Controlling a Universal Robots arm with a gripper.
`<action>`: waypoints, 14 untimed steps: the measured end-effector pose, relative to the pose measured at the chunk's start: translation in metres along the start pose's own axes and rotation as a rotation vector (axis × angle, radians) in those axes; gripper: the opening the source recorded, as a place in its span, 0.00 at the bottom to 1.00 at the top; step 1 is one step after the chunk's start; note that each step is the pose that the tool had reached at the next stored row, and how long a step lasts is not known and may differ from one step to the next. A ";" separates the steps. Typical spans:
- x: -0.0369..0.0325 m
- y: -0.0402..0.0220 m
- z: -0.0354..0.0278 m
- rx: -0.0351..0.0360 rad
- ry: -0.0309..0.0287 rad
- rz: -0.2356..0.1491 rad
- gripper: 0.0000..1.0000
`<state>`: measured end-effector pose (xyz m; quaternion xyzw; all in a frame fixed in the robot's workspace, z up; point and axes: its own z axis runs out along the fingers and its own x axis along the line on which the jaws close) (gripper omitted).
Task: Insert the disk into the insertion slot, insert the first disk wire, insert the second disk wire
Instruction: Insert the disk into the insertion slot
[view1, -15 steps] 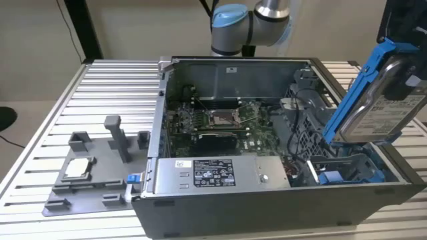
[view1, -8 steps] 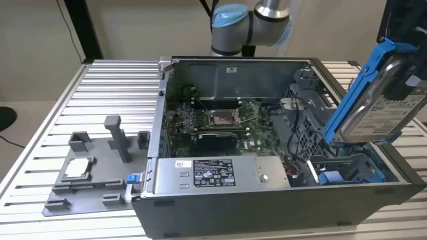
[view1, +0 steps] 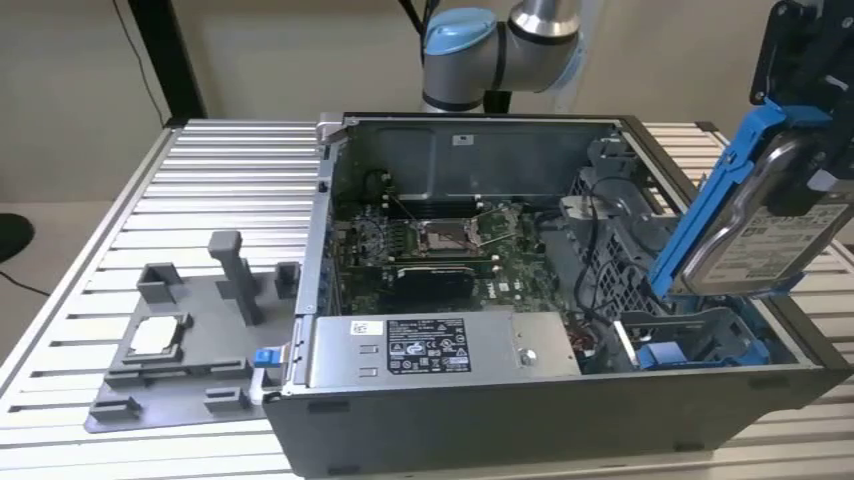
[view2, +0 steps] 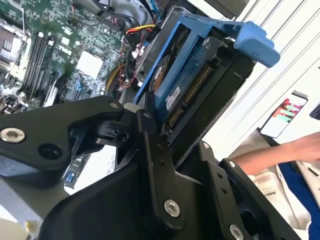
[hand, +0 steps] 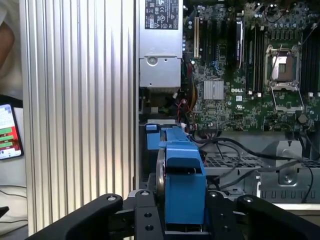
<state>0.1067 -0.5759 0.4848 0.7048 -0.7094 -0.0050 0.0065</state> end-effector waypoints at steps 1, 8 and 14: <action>0.0005 0.0000 0.0017 0.0000 -0.0001 0.000 0.00; 0.0067 -0.0003 0.0142 -0.0005 -0.0017 0.022 0.00; 0.0068 -0.0004 0.0148 -0.0037 -0.0015 0.025 0.00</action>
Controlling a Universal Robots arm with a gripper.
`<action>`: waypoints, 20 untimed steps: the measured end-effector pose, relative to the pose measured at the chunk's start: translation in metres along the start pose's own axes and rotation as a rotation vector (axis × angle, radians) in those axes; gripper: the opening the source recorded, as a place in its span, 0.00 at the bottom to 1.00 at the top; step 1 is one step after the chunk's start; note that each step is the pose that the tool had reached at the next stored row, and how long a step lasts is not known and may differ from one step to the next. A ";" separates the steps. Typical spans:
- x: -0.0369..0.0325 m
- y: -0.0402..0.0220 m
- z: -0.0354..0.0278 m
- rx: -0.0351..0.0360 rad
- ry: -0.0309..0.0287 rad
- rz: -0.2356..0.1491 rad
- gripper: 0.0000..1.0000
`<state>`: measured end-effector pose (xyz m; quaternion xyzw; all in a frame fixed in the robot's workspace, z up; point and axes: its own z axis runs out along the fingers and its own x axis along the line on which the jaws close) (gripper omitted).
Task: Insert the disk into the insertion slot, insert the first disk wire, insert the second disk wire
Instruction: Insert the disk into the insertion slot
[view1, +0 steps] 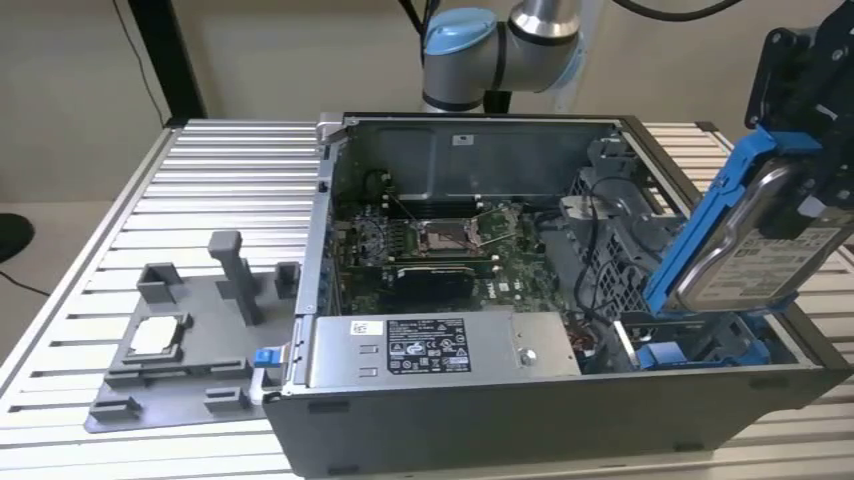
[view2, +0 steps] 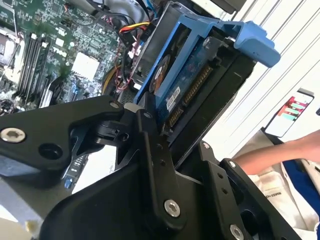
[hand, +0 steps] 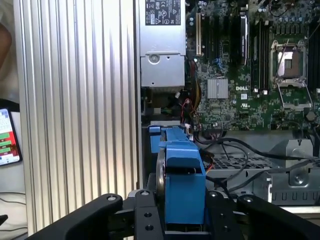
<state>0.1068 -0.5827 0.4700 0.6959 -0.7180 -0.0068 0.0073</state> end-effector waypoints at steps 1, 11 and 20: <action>0.0000 0.0000 0.0000 -0.0005 0.0000 0.000 0.00; 0.0005 -0.0002 0.0069 -0.0006 -0.0030 0.005 0.00; 0.0005 -0.0001 0.0075 -0.0006 -0.0030 0.006 0.00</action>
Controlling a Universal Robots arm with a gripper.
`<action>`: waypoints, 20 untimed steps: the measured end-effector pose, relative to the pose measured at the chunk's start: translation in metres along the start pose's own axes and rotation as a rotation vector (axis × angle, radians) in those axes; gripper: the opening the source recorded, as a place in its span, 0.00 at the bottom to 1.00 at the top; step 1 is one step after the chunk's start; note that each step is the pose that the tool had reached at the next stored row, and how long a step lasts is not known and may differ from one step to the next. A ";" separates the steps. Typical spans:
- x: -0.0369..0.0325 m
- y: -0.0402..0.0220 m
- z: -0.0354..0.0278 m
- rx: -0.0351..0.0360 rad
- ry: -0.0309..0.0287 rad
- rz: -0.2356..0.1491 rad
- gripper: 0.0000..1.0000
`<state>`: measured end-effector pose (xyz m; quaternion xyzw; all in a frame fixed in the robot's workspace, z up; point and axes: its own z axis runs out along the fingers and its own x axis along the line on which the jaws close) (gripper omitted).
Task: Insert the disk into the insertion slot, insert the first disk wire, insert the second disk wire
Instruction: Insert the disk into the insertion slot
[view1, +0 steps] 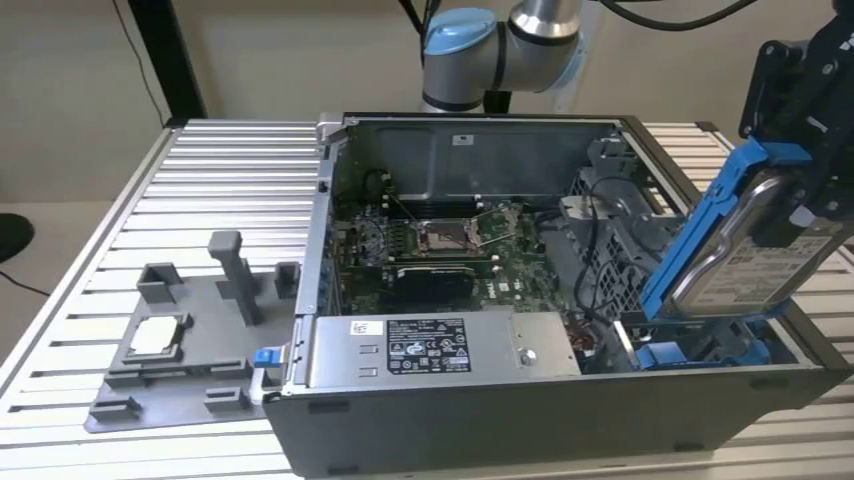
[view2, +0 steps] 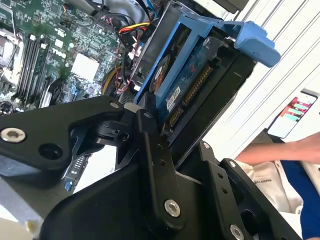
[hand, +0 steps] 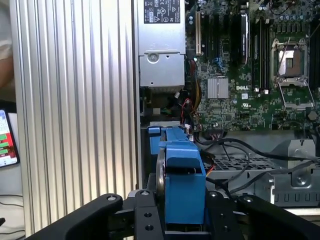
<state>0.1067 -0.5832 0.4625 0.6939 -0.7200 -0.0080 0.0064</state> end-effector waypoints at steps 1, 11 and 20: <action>0.0000 0.0000 0.0004 0.0000 -0.0001 0.001 0.00; 0.0027 -0.0004 0.0150 -0.0002 -0.0041 0.004 0.00; 0.0014 -0.0006 0.0287 -0.0007 -0.0172 0.005 0.00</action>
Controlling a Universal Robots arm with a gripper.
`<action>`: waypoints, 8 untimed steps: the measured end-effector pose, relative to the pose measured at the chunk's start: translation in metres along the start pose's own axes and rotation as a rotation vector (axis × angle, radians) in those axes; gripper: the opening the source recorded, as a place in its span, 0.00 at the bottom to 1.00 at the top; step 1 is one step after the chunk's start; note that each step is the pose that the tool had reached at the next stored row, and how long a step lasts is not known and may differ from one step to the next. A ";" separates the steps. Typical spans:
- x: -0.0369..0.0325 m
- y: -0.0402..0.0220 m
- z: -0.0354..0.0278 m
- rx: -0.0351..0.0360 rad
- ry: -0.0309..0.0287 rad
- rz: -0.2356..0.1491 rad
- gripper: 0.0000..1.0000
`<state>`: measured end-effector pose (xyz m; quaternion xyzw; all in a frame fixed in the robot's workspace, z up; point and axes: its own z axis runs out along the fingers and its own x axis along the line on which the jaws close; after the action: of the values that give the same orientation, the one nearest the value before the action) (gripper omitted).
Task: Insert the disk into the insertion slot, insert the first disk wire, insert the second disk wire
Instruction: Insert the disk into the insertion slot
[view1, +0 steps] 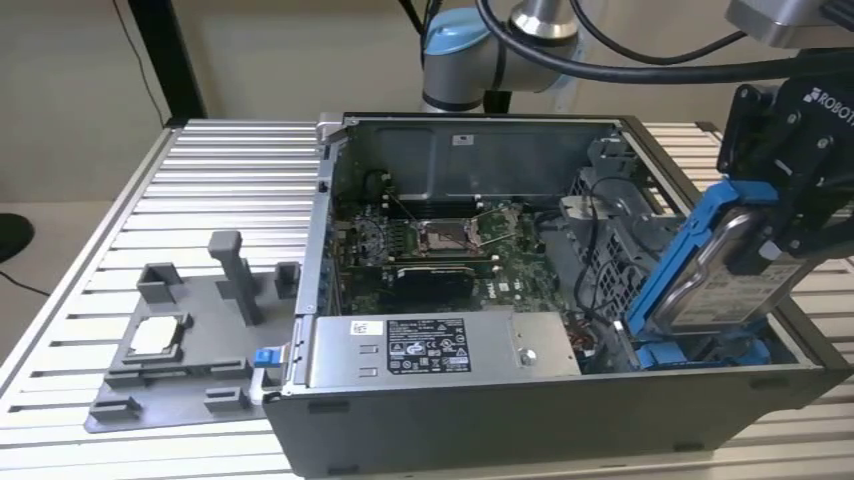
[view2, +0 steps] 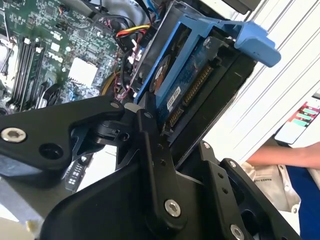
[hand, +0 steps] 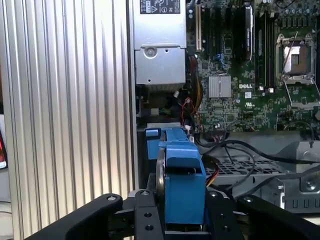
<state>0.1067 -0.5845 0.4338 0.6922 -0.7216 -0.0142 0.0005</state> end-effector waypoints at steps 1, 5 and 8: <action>-0.0005 -0.0002 0.0010 -0.0002 -0.0052 0.000 0.00; -0.0007 -0.0045 0.0044 -0.0005 -0.0115 0.000 0.00; -0.0007 -0.0055 0.0079 -0.0005 -0.0117 0.000 0.00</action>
<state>0.1121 -0.5840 0.4257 0.6920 -0.7216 -0.0184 -0.0035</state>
